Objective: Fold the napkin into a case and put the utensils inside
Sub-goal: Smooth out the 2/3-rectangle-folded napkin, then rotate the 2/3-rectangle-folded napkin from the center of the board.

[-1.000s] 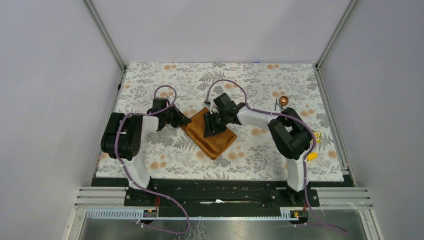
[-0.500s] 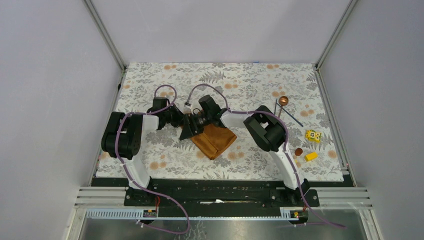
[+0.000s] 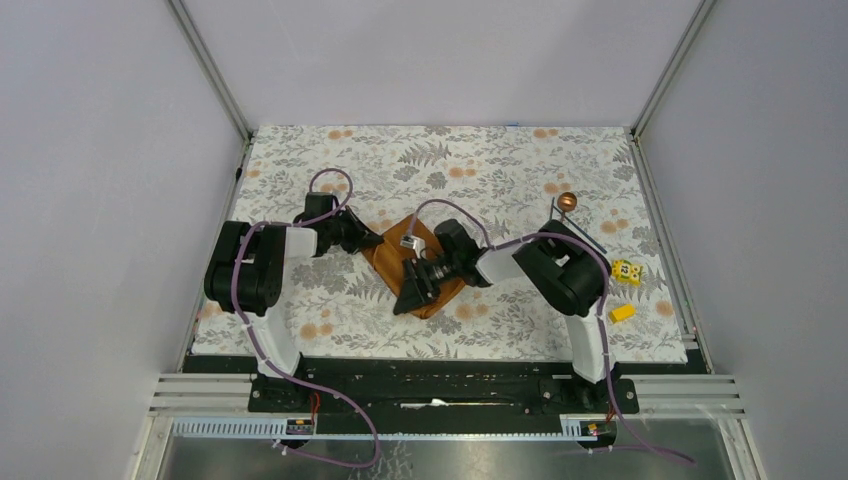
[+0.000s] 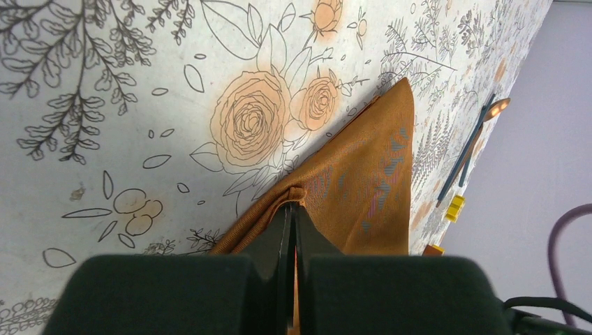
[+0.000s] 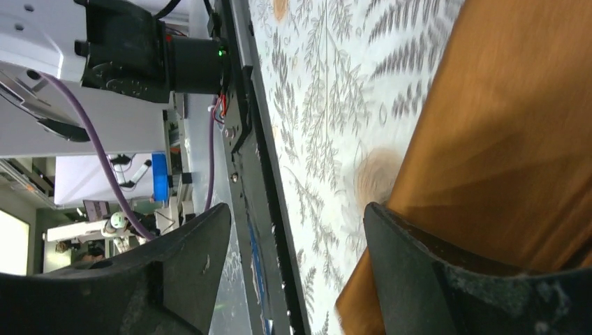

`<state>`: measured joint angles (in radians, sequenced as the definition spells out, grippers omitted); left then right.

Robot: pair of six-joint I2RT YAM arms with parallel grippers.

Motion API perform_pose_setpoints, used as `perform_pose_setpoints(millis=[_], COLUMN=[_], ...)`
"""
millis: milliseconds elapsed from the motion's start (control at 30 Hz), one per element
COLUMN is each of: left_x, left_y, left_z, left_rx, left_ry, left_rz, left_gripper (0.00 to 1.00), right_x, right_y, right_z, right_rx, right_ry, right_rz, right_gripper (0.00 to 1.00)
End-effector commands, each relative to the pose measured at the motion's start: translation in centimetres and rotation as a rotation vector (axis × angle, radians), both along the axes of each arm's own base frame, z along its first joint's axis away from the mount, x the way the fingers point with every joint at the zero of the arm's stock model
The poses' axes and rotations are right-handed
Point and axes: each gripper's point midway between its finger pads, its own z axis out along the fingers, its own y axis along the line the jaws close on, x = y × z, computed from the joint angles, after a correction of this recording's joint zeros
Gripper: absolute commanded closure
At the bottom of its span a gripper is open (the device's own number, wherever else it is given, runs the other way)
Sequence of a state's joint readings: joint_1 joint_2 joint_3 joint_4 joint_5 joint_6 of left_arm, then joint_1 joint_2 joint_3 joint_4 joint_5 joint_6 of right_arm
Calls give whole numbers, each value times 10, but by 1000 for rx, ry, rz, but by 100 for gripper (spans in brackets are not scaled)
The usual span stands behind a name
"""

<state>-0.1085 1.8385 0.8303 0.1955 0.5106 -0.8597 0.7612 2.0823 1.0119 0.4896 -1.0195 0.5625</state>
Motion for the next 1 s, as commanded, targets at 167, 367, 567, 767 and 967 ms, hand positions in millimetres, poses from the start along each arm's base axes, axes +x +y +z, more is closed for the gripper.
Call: perform_pose_setpoints(millis=[167, 367, 567, 767, 967], left_x=[-11, -7, 2, 5, -25], left_y=[16, 9, -6, -16, -27], left_z=[-33, -14, 33, 94, 104], left_rx=[110, 122, 72, 30, 9], left_ry=[75, 72, 16, -83, -67], left_rz=[10, -26, -95, -159, -222], left_gripper=[100, 95, 61, 51, 48], right_x=[-38, 9, 83, 115, 122], right_y=[-54, -85, -148, -179, -172], right_z=[22, 49, 46, 25, 11], right_rx=[7, -151, -346, -477, -468], right_ry=[9, -98, -133, -141, -135], right_rz=[-39, -238, -527, -629, -589], right_gripper=[22, 20, 19, 23, 23])
